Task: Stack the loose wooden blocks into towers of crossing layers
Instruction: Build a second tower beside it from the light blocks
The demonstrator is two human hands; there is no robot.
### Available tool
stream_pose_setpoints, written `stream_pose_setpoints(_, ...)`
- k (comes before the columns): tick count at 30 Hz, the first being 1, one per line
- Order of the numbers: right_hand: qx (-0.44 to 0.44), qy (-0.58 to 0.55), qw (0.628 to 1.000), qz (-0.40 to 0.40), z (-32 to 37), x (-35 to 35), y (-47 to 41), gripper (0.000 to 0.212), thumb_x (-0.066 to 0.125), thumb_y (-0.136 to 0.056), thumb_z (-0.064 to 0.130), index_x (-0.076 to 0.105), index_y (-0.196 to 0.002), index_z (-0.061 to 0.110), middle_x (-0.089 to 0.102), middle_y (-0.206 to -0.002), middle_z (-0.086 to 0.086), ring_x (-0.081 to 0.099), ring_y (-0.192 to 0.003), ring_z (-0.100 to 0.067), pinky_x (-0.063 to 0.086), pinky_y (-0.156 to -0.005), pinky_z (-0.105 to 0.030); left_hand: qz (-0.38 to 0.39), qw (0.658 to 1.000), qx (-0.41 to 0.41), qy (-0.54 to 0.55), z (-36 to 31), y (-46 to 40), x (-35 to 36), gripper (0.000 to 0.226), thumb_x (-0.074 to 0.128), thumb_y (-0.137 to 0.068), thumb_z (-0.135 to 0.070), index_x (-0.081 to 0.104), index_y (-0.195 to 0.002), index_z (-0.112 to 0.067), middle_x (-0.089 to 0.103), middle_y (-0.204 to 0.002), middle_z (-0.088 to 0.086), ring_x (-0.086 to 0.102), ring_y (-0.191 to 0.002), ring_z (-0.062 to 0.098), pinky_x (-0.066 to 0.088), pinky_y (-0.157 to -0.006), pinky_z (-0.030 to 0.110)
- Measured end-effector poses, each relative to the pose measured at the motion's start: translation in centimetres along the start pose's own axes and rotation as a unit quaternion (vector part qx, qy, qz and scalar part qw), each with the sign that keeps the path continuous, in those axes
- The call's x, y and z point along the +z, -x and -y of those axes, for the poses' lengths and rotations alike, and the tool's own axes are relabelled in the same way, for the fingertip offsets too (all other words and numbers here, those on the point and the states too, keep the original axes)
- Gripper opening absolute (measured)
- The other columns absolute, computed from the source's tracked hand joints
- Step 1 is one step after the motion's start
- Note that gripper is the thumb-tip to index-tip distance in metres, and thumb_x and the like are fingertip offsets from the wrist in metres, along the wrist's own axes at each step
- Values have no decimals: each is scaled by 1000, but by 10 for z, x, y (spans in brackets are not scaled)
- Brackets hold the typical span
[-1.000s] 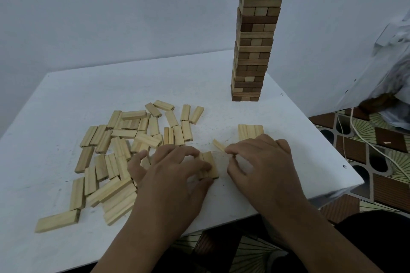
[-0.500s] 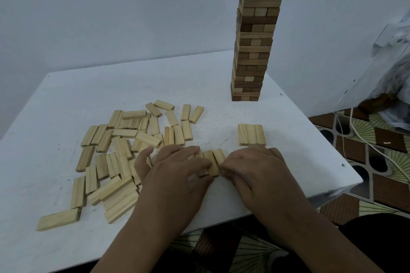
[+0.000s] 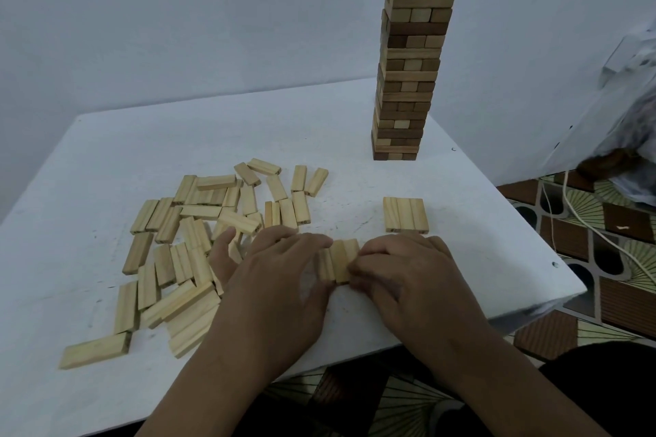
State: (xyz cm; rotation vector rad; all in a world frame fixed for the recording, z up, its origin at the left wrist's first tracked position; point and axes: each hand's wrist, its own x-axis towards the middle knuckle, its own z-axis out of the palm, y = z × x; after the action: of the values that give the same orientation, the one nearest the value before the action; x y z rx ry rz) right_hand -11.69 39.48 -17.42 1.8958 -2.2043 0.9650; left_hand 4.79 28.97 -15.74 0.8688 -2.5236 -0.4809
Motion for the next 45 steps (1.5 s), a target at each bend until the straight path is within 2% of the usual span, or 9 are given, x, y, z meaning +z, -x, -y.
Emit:
stream_pose_setpoints(5,1,19,1000,21,0,-2,-1,25,52,-88,39,76,-92,30,67,-94,14,58,-90,-12,42,-81,-34,-19,999,23,10,3,-1,2,27,66,-74,-39,74,-99,-33,68,-110,-22,52,-114,9,23,-109,31)
stream_pose_setpoints(9,1,18,1000,15,2,-3,-1,27,52,-88,40,76,-91,30,66,-93,14,58,-90,-12,44,-79,-35,-20,999,25,22,6,-1,3,27,67,-74,-40,73,-100,-36,59,-108,-32,49,-115,3,25,-111,33)
stream_pose_setpoints(12,2,15,1000,8,2,-3,-1,27,52,-88,41,76,-90,30,66,-93,14,58,-90,-11,42,-79,-34,-15,1000,23,16,7,-2,3,26,66,-75,-41,72,-100,-38,53,-108,-36,47,-116,1,26,-113,50)
stream_pose_setpoints(18,3,11,1000,19,3,-5,-2,28,50,-90,40,76,-91,30,67,-95,14,58,-90,-11,43,-81,-35,-5,1000,14,13,8,-2,3,26,65,-75,-43,73,-100,-38,59,-111,-32,49,-117,4,22,-115,46)
stream_pose_setpoints(23,16,22,999,20,9,-9,-2,25,55,-85,45,75,-88,30,66,-93,16,58,-91,-10,44,-81,-36,0,999,50,-13,4,-5,0,33,47,-81,-39,76,-95,-33,68,-113,-19,47,-112,5,25,-112,43)
stream_pose_setpoints(27,52,41,998,7,21,-5,-2,38,58,-75,63,73,-80,29,65,-87,16,57,-87,-10,39,-80,-33,17,1000,11,-8,8,-6,-2,56,25,-77,-25,75,-98,-39,62,-118,-26,44,-116,7,8,-113,57)
stream_pose_setpoints(31,94,70,993,-14,35,5,-6,48,55,-71,73,65,-70,26,60,-75,11,55,-78,-15,41,-74,-35,41,999,16,-32,12,-8,-2,65,18,-69,-20,74,-95,-41,62,-118,-25,48,-117,9,7,-111,62)
stream_pose_setpoints(39,111,42,993,-17,33,6,-10,34,61,-68,59,60,-64,26,54,-73,12,51,-74,-13,38,-73,-33,31,999,19,-21,8,-8,-3,51,26,-75,-25,72,-90,-42,57,-107,-28,46,-116,4,1,-113,55)
stream_pose_setpoints(45,151,-79,981,92,17,-17,-7,38,68,-59,51,53,-93,41,54,-99,20,42,-101,-5,30,-80,-16,56,997,47,-37,0,-4,1,21,56,-68,-28,65,-80,-42,53,-125,-27,38,-134,3,-4,-113,50)
